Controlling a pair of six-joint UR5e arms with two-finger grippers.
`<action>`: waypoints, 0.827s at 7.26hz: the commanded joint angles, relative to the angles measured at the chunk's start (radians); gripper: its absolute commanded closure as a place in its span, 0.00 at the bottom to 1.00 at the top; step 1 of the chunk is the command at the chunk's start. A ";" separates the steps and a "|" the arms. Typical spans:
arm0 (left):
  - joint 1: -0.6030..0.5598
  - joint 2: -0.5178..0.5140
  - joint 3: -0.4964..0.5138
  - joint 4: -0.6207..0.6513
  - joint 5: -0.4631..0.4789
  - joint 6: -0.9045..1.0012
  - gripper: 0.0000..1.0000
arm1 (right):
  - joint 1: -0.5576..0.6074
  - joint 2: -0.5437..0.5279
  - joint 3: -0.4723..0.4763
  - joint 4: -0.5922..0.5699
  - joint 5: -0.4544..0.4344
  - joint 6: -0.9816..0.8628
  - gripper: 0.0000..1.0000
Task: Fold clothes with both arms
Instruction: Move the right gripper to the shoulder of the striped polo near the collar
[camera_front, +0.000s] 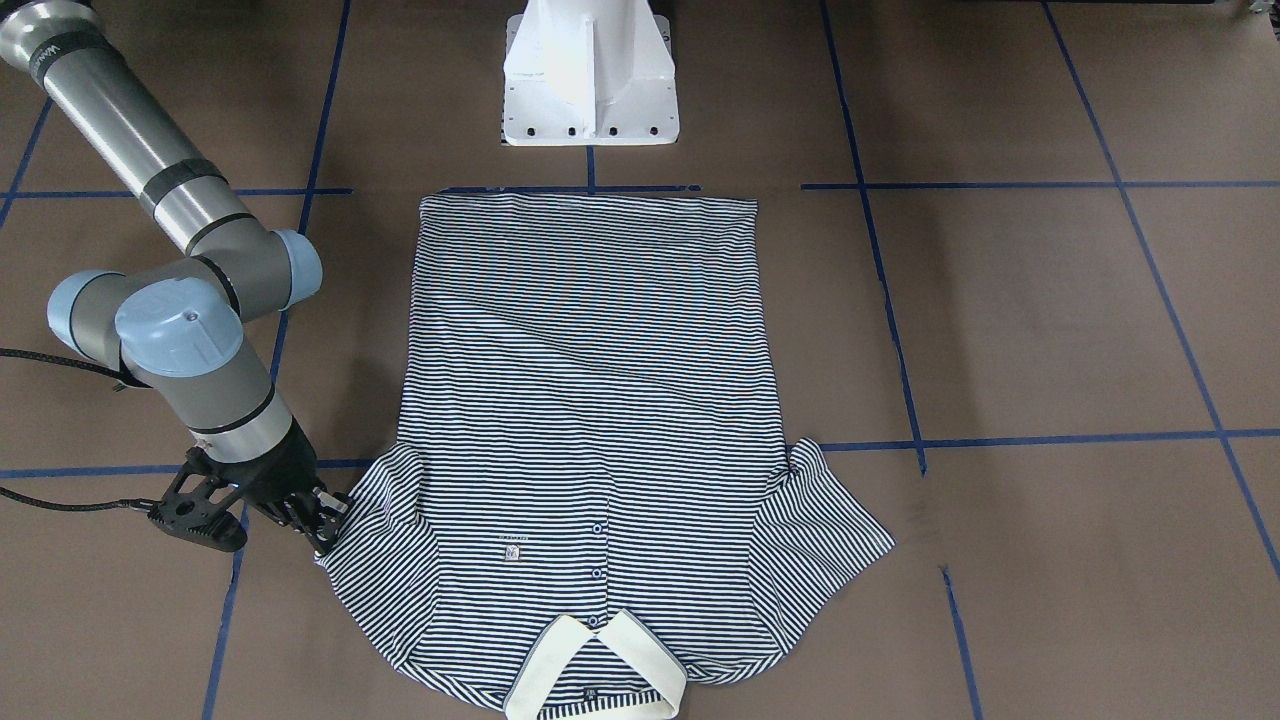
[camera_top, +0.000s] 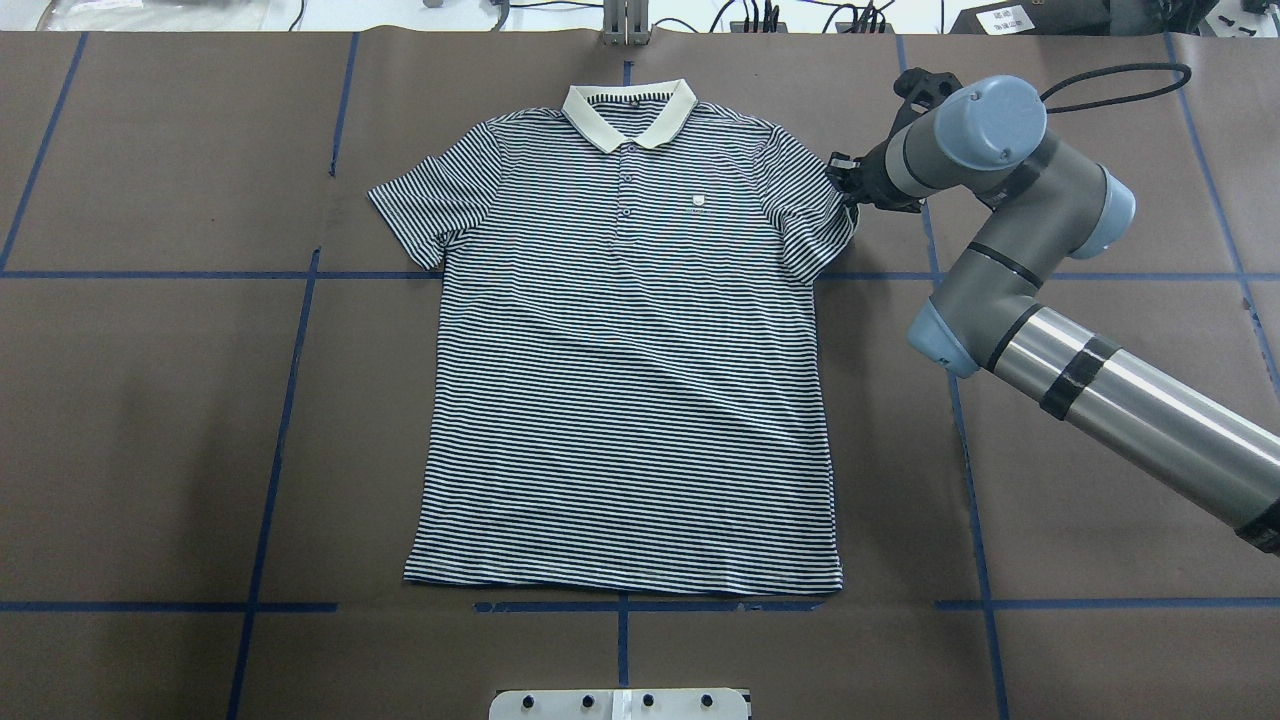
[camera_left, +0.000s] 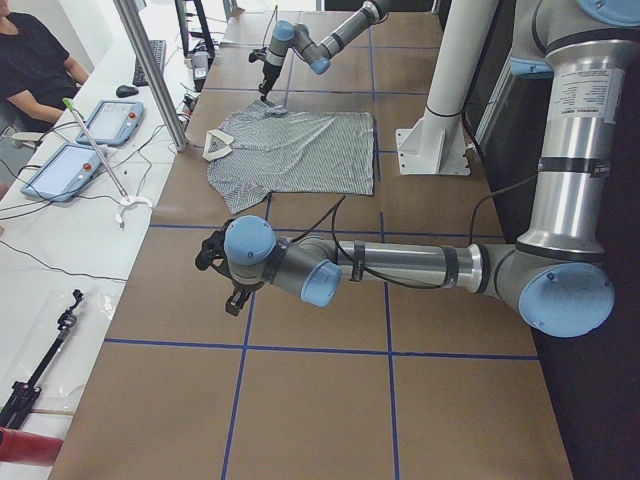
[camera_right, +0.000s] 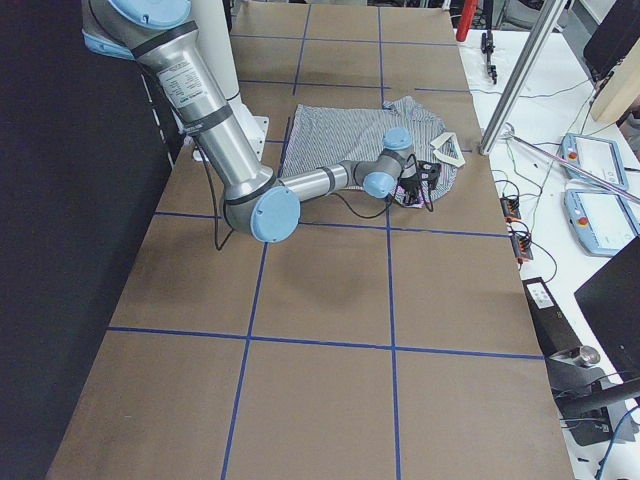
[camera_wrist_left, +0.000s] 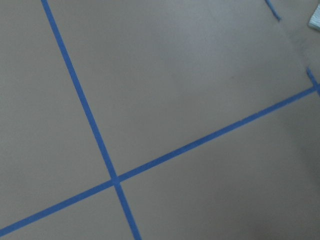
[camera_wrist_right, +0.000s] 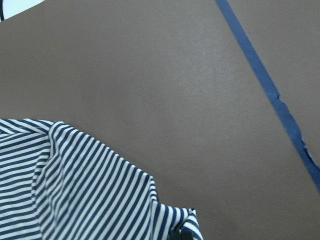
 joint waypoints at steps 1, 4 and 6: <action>0.080 -0.081 0.014 -0.174 0.003 -0.322 0.00 | -0.004 0.126 0.002 -0.126 -0.002 0.018 1.00; 0.228 -0.181 0.029 -0.219 0.067 -0.553 0.00 | -0.054 0.309 -0.197 -0.143 -0.102 0.054 1.00; 0.396 -0.268 0.031 -0.222 0.228 -0.739 0.01 | -0.108 0.352 -0.253 -0.141 -0.179 0.055 1.00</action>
